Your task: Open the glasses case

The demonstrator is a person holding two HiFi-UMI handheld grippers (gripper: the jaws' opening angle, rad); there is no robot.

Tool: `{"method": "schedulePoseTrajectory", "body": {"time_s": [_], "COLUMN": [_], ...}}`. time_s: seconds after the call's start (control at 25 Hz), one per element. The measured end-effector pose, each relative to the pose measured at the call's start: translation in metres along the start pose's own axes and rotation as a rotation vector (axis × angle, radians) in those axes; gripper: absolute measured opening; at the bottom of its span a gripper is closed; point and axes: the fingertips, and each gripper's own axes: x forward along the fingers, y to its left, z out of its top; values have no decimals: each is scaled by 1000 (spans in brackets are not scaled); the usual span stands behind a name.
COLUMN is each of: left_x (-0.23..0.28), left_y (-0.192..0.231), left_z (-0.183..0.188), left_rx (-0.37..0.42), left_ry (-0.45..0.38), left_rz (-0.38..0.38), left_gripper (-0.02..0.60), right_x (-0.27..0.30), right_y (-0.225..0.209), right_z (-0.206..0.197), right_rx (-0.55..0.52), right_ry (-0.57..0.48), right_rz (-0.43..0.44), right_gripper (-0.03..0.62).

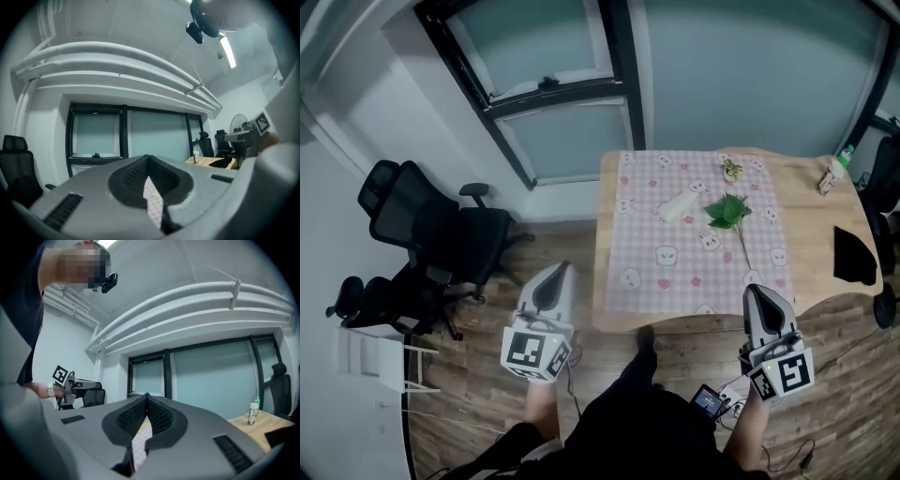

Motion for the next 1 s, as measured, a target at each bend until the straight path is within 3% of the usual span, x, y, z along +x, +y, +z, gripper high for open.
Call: {"method": "schedulePoseTrajectory", "body": {"time_s": [0.12,0.24,0.44,0.64,0.84,1.0], "left_x": [44,80,133,168,177,182], "left_y": [30,46,50,27,25,28], "left_z": [-10,3,-6,-12,-7,-7], "left_rx": [-69,-45,-69,-57,-49,-47], "left_ry": [-23,-70,-49,-4,15,24], "left_rz": [8,3,-43,-93,-64,-43], "left_gripper": [0,0,0,0,0,0], "right_x": [44,83,132,160,176,193], "right_y": [-16,-34,-61,-84,-106,-112], "right_z": [10,24,33,1,-26,-43], "right_rx": [-27,-69,-101,-66,-25,-35], "right_ry": [17,19,0,34,66,100], "right_rz": [3,-3,-43,-44,-61,-26], "right_gripper": [17,17,17,17,17,31]}}
